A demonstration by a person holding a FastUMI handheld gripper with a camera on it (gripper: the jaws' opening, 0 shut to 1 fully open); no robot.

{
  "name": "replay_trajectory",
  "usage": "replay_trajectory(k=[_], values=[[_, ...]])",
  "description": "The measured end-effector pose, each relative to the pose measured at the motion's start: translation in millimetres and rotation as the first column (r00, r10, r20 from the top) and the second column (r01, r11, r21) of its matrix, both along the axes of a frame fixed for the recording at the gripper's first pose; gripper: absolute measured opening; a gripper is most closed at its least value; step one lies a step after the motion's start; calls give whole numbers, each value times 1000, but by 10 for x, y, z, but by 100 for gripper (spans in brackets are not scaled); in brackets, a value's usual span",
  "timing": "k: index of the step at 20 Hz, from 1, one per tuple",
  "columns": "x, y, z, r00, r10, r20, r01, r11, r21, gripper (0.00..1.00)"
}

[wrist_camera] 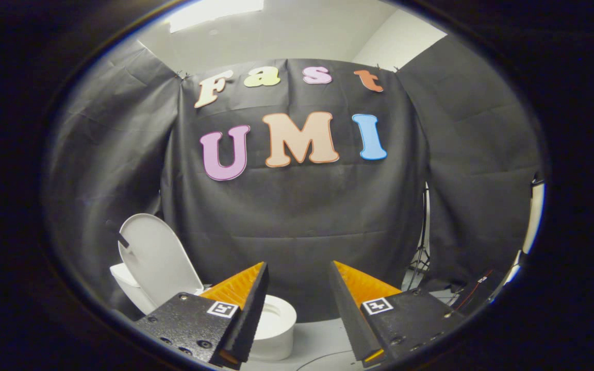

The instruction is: Open the toilet lid.

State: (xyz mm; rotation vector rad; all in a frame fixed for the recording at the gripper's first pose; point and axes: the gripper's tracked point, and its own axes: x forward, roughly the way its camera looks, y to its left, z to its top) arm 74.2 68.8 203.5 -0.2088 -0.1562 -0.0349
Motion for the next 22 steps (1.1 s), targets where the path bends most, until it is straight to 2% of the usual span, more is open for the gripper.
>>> replay_trajectory(k=[10, 22], values=[[33, -38, -54, 1000, 8, -22, -8, 1000, 4, 69], [132, -351, -194, 999, 3, -53, 0, 998, 62, 69]])
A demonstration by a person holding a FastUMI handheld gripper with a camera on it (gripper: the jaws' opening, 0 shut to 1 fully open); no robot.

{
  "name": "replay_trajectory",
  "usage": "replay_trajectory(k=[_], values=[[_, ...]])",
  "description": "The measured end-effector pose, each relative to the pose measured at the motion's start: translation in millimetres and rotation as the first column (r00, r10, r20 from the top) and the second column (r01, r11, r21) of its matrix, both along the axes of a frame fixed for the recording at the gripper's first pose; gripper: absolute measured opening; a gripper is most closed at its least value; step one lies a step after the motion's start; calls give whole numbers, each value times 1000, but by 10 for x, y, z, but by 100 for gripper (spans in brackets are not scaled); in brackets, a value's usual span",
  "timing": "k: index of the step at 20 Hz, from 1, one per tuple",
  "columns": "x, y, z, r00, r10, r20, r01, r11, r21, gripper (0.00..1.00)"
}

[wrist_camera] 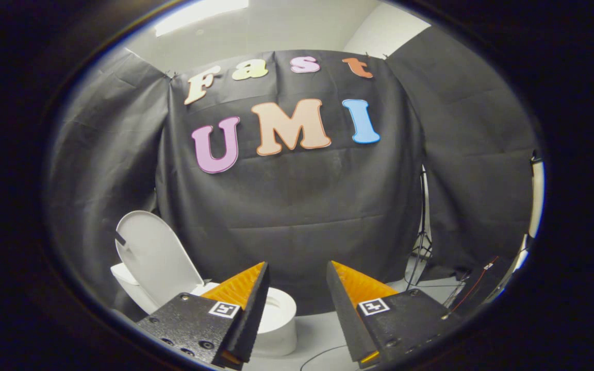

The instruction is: Open the toilet lid.

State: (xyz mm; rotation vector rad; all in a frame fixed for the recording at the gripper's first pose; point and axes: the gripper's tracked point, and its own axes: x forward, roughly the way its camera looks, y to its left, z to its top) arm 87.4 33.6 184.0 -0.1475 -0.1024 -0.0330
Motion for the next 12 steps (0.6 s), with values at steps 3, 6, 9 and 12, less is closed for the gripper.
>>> replay_trajectory(k=[3, 6, 9, 12], values=[[81, -98, -19, 1000, 0, -5, 0, 1000, 14, 69], [239, -227, 40, 1000, 13, -6, -13, 1000, 20, 69], [459, -412, 174, 999, 34, 0, -34, 999, 16, 69], [645, -647, 342, 998, 52, 18, -52, 999, 5, 69]])
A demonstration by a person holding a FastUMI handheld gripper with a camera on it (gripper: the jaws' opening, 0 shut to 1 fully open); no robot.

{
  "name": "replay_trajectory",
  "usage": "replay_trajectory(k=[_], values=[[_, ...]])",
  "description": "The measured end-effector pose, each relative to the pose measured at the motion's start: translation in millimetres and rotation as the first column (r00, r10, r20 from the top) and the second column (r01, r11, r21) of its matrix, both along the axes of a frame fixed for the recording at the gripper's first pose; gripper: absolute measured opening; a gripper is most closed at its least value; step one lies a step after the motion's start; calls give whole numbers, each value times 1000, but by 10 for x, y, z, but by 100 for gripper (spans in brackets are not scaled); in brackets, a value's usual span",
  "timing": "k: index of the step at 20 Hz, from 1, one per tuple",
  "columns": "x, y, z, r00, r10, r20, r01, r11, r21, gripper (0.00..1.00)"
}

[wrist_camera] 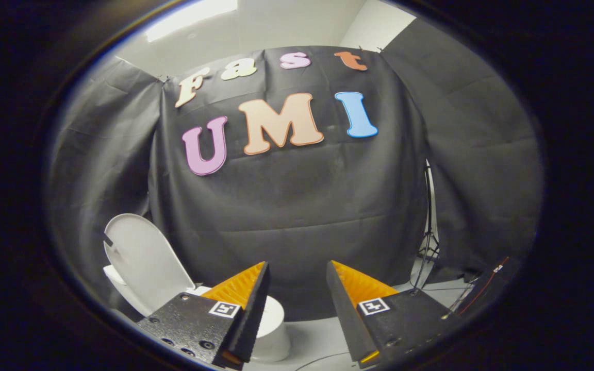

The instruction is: Open the toilet lid.

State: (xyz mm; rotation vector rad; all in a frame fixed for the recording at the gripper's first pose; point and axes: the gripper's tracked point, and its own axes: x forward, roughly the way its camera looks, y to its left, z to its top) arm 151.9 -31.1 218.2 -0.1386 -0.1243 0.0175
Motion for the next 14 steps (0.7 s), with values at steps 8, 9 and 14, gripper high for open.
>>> replay_trajectory(k=[8, 9, 14], values=[[71, -548, 65, 999, 35, -5, -35, 993, -108, 61], [5, -572, -18, 998, 59, -28, -62, 989, -134, 61], [-179, -944, -340, 992, 15, -129, -32, 991, -129, 59]])
